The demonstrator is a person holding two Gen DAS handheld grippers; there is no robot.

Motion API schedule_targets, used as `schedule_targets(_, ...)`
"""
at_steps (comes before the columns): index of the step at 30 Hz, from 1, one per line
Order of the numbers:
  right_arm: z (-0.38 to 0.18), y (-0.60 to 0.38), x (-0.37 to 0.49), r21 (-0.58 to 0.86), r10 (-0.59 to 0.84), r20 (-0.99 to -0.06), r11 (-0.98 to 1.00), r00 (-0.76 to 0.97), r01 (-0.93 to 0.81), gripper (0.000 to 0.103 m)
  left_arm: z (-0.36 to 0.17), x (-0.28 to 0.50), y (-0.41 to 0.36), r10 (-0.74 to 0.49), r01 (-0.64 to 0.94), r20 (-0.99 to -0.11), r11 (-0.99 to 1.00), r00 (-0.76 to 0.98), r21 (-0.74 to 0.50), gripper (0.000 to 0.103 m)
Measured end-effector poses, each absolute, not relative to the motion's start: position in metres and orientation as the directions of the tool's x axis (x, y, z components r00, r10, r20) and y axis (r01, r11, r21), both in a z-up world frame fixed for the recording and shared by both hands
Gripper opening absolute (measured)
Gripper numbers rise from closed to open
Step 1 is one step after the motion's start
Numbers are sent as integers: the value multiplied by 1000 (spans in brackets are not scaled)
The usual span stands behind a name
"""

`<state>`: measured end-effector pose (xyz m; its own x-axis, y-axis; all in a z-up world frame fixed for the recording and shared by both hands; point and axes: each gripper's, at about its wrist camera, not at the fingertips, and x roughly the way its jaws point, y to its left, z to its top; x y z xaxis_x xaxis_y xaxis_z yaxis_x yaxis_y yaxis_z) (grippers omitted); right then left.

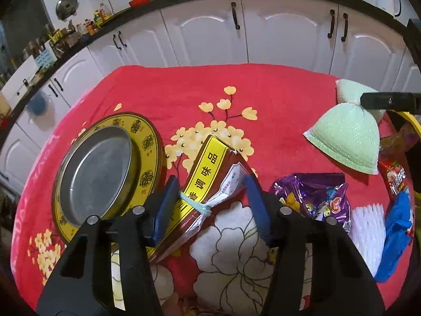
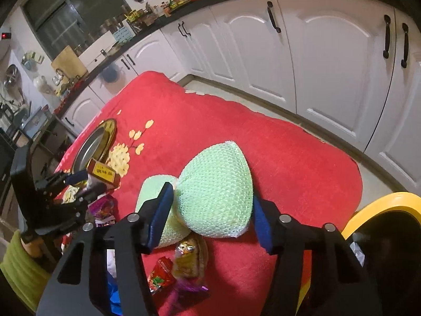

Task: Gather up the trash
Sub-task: 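Close the left tool on the tape-measure box while the right tool grasps the green mesh pad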

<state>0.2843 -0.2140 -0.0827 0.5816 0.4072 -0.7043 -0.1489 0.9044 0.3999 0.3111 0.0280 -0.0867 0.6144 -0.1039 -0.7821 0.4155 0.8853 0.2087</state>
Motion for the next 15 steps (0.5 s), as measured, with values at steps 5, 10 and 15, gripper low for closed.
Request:
schedule_targets(5,-69,-215,277,415,423,-663,895,618,-167,37,-84,306,31,-104,388,-784,903,612,183,43)
schedule_targets(10,-55,-210,264,412,442,-620,886,648,-210,31,-79,299,47,-117,319,-772,941,625,115,41)
schedule_targets(15,-40,-195,249,365,442,-580,892,684,-267,30,-64,288,64,-135,257,-731,965,669,58,39)
